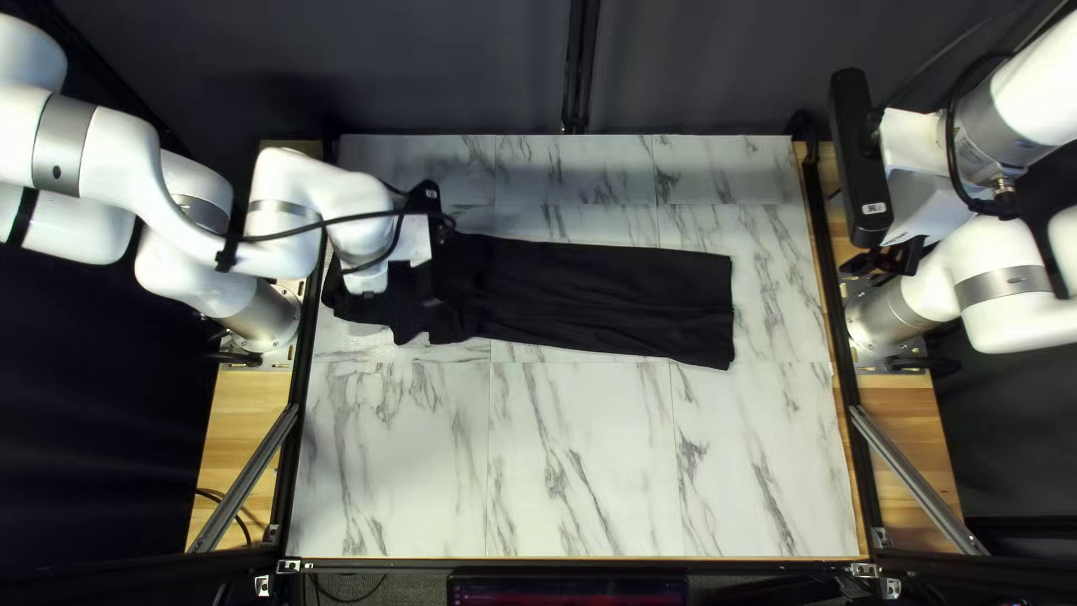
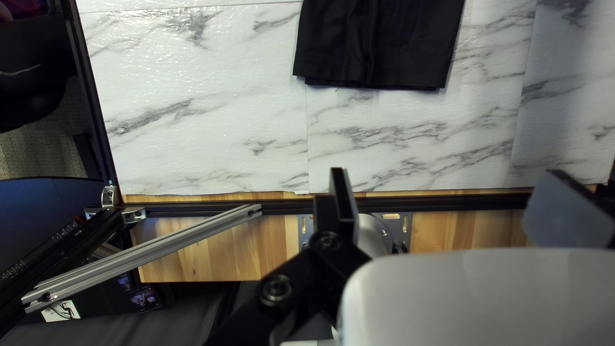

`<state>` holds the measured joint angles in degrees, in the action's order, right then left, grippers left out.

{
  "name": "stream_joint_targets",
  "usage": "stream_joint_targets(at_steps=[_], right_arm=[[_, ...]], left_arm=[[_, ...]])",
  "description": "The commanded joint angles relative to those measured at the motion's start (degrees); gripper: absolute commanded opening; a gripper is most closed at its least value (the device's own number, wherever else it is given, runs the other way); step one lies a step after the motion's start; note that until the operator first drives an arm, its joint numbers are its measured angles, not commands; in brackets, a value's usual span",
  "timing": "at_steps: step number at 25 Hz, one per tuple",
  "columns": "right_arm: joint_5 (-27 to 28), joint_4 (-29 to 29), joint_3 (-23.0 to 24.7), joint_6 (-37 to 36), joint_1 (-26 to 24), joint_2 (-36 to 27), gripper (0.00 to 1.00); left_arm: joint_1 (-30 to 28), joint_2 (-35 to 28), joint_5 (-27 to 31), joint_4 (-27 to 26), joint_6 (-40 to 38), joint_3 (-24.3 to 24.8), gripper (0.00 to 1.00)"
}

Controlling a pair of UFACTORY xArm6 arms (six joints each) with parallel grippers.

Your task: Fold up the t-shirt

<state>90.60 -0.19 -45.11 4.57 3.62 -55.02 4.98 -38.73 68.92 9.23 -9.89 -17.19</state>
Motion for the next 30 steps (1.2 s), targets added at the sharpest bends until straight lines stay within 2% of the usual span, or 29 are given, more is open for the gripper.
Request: stream_joint_targets(at_steps=[1, 5, 7, 8, 10, 12, 21, 26, 30], right_arm=[[0.0, 0.0, 0.0, 0.0, 0.0, 0.0, 1.00], [0.0, 0.0, 0.0, 0.0, 0.0, 0.0, 1.00], [0.0, 0.0, 0.0, 0.0, 0.0, 0.0, 1.00], [0.0, 0.0, 0.0, 0.0, 0.0, 0.0, 1.00], [0.0, 0.0, 0.0, 0.0, 0.0, 0.0, 1.00], [0.0, 0.0, 0.0, 0.0, 0.0, 0.0, 1.00], [0.0, 0.0, 0.0, 0.0, 0.0, 0.0, 1.00], [0.0, 0.0, 0.0, 0.0, 0.0, 0.0, 1.00], [0.0, 0.0, 0.0, 0.0, 0.0, 0.0, 1.00]], left_arm=[[5.8, -0.3, -1.9, 1.5, 3.6, 1.8, 0.06], [11.4, 0.3, -3.0, 3.0, 6.2, 2.1, 0.06], [12.8, 1.8, -4.3, 3.2, 7.0, 1.6, 0.08], [13.1, 2.8, -5.1, 3.3, 7.1, 1.4, 0.29], [12.7, 4.5, -6.5, 3.1, 6.8, 1.2, 0.89], [11.7, 5.0, -7.3, 2.9, 6.1, 1.3, 1.00], [4.8, 6.7, -11.8, 3.1, 2.1, 2.4, 1.00], [0.6, 12.1, -15.2, 1.3, 1.2, -0.2, 1.00], [-4.7, 18.9, -17.9, -0.4, -0.7, -4.5, 1.00]])
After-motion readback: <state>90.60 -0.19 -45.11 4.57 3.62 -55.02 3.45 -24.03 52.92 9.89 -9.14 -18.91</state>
